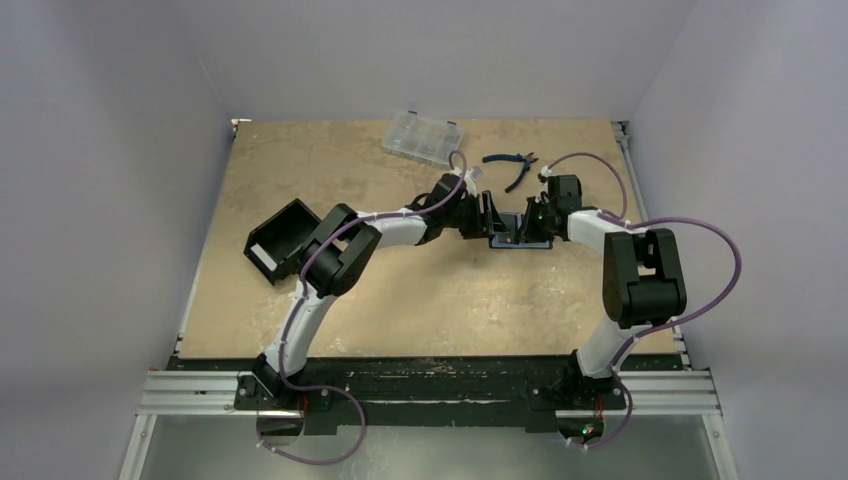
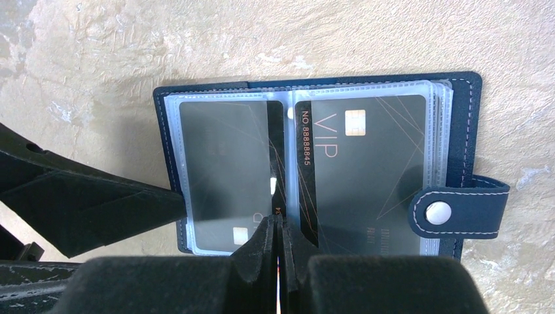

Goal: Put the credit cards into the card holder
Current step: Insert the credit card into the card slot.

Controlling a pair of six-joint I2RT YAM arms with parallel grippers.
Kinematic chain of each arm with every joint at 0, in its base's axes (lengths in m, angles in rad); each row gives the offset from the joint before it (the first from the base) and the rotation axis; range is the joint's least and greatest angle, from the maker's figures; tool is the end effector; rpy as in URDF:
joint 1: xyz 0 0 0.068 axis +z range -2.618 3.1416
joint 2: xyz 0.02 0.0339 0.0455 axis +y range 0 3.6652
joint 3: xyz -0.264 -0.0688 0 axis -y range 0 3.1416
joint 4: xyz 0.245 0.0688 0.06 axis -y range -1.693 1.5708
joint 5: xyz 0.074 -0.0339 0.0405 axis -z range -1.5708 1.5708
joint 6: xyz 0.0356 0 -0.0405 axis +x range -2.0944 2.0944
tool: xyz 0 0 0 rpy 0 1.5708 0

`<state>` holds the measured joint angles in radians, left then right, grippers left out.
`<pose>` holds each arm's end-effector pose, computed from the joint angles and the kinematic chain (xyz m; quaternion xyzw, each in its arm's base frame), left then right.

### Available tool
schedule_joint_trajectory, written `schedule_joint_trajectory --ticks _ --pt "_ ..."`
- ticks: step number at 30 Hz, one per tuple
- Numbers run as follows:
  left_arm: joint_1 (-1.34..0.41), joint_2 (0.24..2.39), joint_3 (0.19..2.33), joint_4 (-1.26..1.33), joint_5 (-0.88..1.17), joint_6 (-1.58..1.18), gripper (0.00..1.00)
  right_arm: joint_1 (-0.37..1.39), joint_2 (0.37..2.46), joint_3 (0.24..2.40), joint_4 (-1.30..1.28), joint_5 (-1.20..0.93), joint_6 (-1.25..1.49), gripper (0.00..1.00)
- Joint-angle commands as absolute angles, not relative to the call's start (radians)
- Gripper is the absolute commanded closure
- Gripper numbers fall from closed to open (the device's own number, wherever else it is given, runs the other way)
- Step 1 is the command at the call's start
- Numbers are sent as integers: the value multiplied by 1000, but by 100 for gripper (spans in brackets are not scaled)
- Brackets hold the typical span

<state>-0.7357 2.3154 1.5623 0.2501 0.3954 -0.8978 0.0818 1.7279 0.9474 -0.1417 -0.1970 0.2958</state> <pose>0.3706 -0.3540 0.1323 0.0313 0.8494 -0.4795 0.2184 0.3417 0.0350 0.1577 0.0696 0.9412 0.1511 0.2940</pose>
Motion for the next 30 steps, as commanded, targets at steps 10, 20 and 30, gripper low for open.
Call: schedule_joint_trajectory --ticks 10,20,30 --pt "-768 2341 1651 310 490 -876 49 83 1755 935 -132 -261 292 96" --pt "-770 2345 1676 319 511 -891 65 82 1652 941 -180 -245 327 68" --pt "-779 2379 1735 313 531 -895 58 -77 1612 920 -122 -458 404 51"
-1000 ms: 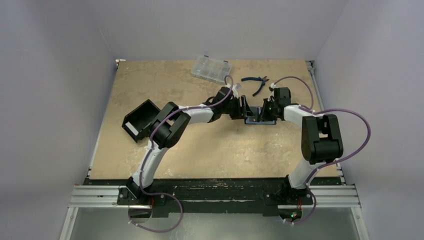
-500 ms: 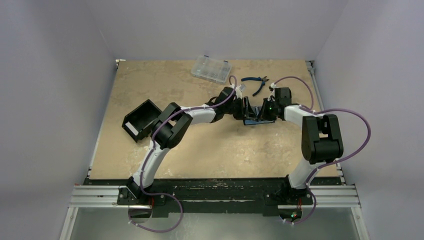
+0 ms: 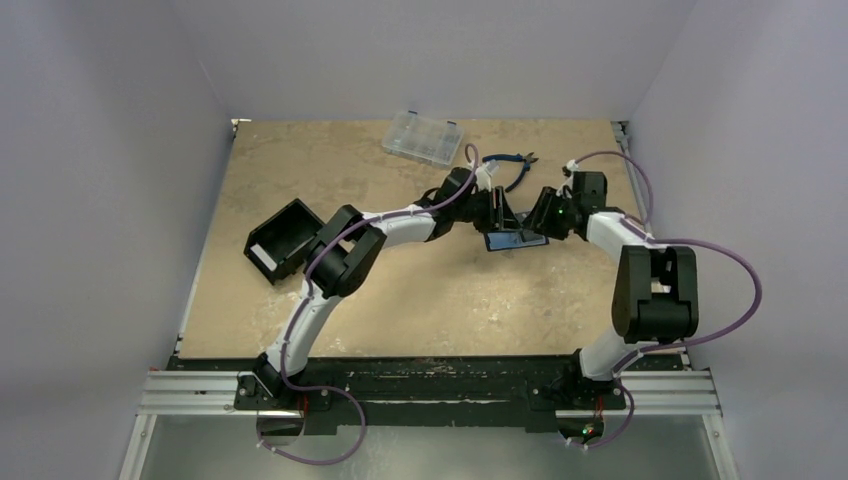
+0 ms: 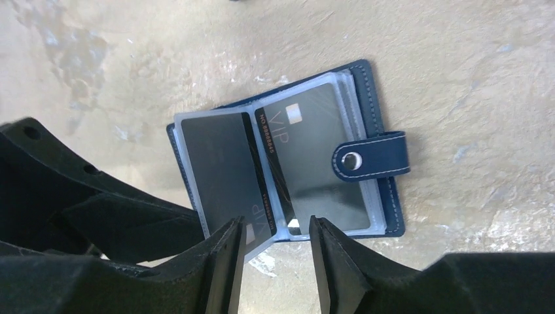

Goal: Put the credit cards into the card holder
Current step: Insert the credit card into the card slot.

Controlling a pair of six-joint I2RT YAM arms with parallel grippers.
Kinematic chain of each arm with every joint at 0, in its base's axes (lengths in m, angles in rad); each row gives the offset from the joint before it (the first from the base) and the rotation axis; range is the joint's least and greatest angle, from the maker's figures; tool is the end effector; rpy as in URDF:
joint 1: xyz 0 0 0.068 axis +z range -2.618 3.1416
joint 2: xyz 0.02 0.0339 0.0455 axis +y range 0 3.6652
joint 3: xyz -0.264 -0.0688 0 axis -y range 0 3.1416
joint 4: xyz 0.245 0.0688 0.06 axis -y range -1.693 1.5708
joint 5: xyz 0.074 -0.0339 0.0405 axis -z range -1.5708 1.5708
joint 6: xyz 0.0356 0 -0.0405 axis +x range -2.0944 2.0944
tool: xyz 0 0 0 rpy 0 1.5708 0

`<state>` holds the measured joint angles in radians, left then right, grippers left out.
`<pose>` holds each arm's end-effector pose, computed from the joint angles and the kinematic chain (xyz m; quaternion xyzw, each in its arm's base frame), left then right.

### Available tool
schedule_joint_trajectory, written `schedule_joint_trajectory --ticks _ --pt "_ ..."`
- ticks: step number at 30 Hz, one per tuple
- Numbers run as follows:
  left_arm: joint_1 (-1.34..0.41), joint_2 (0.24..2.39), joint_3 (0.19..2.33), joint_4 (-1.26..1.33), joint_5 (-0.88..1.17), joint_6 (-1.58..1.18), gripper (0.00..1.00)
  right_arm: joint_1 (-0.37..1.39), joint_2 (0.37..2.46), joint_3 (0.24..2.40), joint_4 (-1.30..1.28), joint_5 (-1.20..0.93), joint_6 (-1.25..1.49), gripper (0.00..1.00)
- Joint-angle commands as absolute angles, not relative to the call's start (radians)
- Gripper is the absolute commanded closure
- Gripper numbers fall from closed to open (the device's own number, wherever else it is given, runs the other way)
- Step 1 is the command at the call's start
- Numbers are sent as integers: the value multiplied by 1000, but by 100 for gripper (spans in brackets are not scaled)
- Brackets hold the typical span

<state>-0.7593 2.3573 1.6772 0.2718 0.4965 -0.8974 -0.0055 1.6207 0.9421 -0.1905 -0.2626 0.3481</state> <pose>0.3740 -0.3784 0.1507 0.0787 0.8175 -0.5310 0.2085 0.3316 0.0074 0.1873 0.1194 0.9244 0.1792 0.3148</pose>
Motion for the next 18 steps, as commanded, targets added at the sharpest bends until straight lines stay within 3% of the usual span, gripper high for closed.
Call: schedule_joint_trajectory --ticks 1,8,15,18 --pt "-780 2384 1744 311 532 -894 58 -95 1617 905 -86 -519 424 51" --pt "-781 2417 1763 297 535 -906 56 -115 1691 873 46 -688 478 45" --pt "-781 2424 1772 285 529 -898 53 -120 1687 841 98 -691 512 42" --pt "-781 2438 1801 277 534 -896 52 -126 1661 839 84 -661 504 36"
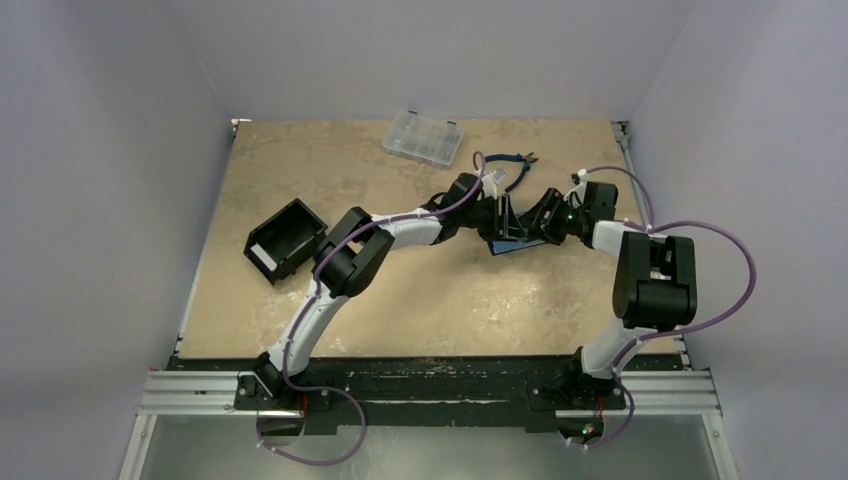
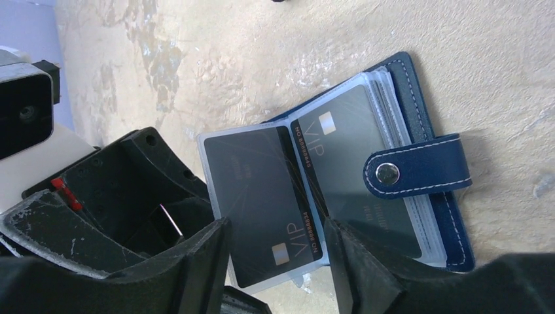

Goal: Put the credit cards into the card holder
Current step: Insert the credit card into the card slot, then turn over the card slot in the card holder.

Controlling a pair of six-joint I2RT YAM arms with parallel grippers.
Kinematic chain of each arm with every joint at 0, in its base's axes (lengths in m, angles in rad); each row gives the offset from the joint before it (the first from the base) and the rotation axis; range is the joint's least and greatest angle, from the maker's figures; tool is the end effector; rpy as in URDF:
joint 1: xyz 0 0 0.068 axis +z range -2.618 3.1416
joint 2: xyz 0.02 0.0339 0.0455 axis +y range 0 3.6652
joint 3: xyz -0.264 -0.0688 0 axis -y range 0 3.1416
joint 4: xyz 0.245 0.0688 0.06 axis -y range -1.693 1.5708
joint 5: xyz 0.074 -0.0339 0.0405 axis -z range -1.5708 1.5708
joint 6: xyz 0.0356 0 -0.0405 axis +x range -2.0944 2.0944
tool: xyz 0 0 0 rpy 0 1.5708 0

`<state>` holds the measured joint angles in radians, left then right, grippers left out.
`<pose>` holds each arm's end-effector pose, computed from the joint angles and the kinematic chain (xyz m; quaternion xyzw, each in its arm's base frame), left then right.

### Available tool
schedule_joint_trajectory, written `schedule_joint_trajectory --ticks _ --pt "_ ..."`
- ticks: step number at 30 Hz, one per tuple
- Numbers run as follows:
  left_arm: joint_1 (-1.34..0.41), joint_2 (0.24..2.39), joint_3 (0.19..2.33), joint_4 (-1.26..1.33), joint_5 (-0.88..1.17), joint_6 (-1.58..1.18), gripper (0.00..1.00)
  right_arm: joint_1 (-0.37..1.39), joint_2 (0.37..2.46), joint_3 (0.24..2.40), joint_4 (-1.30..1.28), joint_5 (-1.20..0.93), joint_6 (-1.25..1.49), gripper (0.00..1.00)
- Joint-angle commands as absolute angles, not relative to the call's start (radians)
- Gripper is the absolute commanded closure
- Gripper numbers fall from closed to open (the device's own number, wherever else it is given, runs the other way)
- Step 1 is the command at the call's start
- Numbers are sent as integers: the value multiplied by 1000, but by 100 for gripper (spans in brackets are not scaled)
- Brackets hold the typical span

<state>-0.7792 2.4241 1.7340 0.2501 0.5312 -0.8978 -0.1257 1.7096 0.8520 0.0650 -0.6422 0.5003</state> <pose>0.3721 -0.3928 0.1328 0.0921 0.8217 -0.5326 0.1808 0.3342 -0.0207 0.1559 0.1564 0.8722 0.3539 0.2993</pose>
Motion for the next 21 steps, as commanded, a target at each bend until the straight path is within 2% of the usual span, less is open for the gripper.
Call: schedule_joint_trajectory --ticks 1,6,13,21 --pt "-781 2440 1809 276 534 -895 51 -131 1654 837 80 -655 502 35" --pt "-781 2453 1846 263 541 -884 49 -162 1621 838 46 -604 486 32" --pt "-781 2489 1866 276 557 -910 48 -183 1635 830 103 -682 523 25" --pt "-781 2481 1868 245 559 -884 47 -190 1666 825 117 -710 520 26"
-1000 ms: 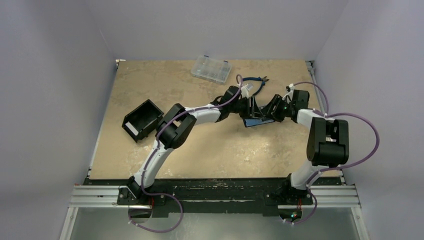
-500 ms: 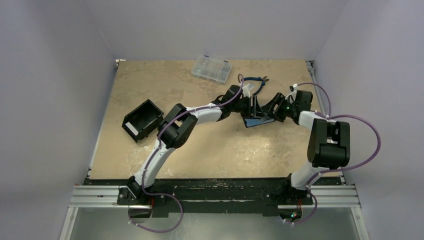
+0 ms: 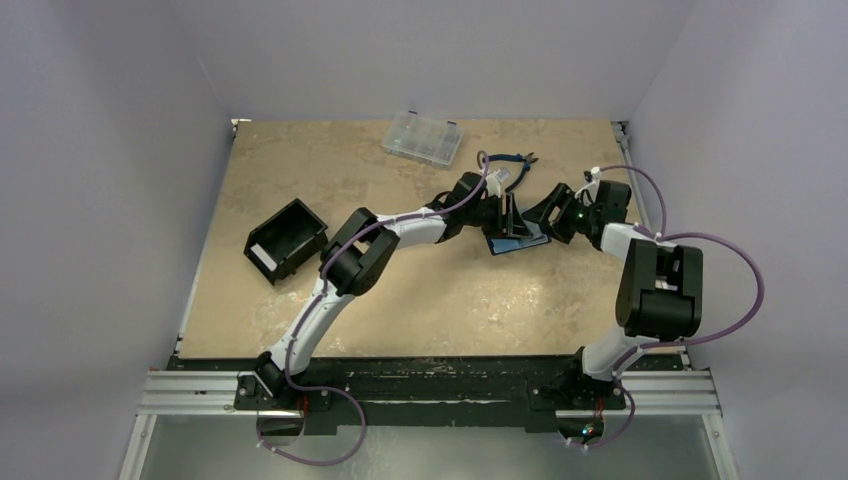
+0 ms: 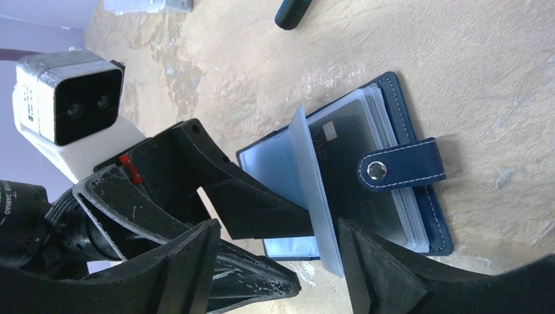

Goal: Put the credit cards into the card holder
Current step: Turn over the card slot in the card holder.

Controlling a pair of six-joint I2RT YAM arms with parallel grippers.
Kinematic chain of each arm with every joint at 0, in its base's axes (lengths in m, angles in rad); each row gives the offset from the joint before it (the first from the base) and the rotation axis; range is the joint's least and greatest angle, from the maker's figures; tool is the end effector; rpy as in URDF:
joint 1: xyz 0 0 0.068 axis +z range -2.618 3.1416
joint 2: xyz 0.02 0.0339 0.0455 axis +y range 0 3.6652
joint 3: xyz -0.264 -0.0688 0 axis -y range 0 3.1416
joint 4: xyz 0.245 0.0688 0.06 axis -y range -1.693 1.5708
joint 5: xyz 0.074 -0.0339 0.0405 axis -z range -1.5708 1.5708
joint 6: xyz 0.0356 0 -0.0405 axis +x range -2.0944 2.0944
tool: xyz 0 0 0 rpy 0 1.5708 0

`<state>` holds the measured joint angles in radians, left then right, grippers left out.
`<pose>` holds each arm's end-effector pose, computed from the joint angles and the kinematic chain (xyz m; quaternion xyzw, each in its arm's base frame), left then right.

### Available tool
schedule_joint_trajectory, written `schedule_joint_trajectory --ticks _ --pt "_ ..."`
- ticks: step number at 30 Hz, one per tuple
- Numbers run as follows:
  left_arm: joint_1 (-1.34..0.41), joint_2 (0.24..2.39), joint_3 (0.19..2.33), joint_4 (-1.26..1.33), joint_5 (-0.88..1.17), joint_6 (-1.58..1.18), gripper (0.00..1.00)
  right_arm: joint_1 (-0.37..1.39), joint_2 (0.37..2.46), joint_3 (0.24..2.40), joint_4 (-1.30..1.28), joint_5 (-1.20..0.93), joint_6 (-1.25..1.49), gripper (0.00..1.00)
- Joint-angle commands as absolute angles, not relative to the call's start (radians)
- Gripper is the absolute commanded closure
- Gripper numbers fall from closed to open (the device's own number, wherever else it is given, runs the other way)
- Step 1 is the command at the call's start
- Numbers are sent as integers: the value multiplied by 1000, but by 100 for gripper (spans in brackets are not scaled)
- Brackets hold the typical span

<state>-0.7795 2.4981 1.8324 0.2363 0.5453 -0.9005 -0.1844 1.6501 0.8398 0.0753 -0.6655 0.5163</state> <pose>0.3824 -0.4039 0.1243 0.0962 0.8178 -0.5387 0.1785 0.3274 -0.0387 0.1721 0.1720 0.8568 0.3578 0.3290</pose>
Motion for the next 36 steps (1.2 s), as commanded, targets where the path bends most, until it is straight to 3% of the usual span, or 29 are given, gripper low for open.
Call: schedule_joint_trajectory --ticks 1,7,12,18,22,26,30,36 --pt "-781 2468 1861 241 558 -875 47 -190 1665 824 119 -710 521 28" --pt "-777 2409 1842 163 531 -797 47 -193 1671 810 137 -722 532 50" --pt "-776 2339 1775 175 509 -761 46 -192 1671 803 132 -732 521 50" --pt "-780 2309 1760 201 461 -727 45 -192 1668 805 135 -737 523 43" --pt "-794 2313 1730 327 440 -730 52 -193 1659 803 145 -733 538 42" --pt "-796 2329 1649 567 457 -804 67 -193 1661 799 169 -753 570 45" --pt "-796 2350 1629 641 455 -837 82 -193 1670 784 209 -775 623 59" --pt "-793 2292 1545 664 431 -813 88 -200 1690 766 245 -798 634 57"
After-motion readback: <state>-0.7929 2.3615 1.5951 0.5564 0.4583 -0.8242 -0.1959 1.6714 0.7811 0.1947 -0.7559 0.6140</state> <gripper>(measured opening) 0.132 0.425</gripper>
